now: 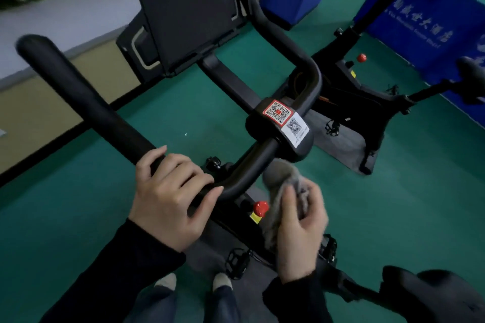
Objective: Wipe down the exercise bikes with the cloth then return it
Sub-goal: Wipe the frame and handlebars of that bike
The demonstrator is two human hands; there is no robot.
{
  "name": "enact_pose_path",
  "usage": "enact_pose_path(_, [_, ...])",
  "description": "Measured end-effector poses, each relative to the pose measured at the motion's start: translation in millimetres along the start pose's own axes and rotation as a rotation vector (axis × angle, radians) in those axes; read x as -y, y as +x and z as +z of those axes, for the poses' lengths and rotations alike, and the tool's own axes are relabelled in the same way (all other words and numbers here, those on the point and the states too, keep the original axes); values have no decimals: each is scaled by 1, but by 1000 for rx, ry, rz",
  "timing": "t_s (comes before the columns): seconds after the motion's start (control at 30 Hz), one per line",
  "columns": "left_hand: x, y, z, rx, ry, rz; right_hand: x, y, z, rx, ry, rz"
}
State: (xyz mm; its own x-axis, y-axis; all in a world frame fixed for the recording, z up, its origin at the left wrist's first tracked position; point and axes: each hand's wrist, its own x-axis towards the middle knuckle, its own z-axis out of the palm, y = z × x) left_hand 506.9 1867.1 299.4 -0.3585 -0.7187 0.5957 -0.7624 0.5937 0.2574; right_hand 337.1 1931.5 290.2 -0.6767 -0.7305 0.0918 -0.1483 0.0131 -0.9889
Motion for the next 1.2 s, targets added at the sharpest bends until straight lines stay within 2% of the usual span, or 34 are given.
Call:
enact_pose_path(0.1, [-19,-1,8,-5,18,-108,26,37,-5,226,-261,-392])
enact_pose_path(0.27, [-29,2,13,-35,31,-200,67,102,7,776,-718,-886])
enact_pose_path(0.37, [-30,1,11,-37,3,-222,79,125,26,1077,-1045,-1102])
enact_pose_path(0.43, [-31,1,10,-30,-15,-228,84,127,37,1218,-1092,-1087])
enact_pose_path(0.53, [-33,0,8,-32,-21,-233,92,119,50,1367,-936,-972])
enact_pose_path(0.63, [-33,-1,6,-36,-42,-242,91,113,53,1515,-899,-927])
enact_pose_path(0.73, [-33,-2,6,-43,-53,-262,91,118,58,1569,-1014,-920])
enact_pose_path(0.87, [-34,-3,7,-45,-69,-289,95,133,65,1520,-1257,-1012])
enact_pose_path(0.93, [-35,-3,7,-52,-70,-303,92,132,63,1513,-1259,-1065])
enact_pose_path(1.03, [-34,-3,7,-64,-67,-316,86,131,56,1496,-1140,-1091])
enact_pose_path(1.1, [-35,-2,8,-63,-64,-325,79,134,48,1422,-1099,-1134])
enact_pose_path(1.2, [-36,0,8,-47,-66,-336,68,130,34,1190,-1071,-1204])
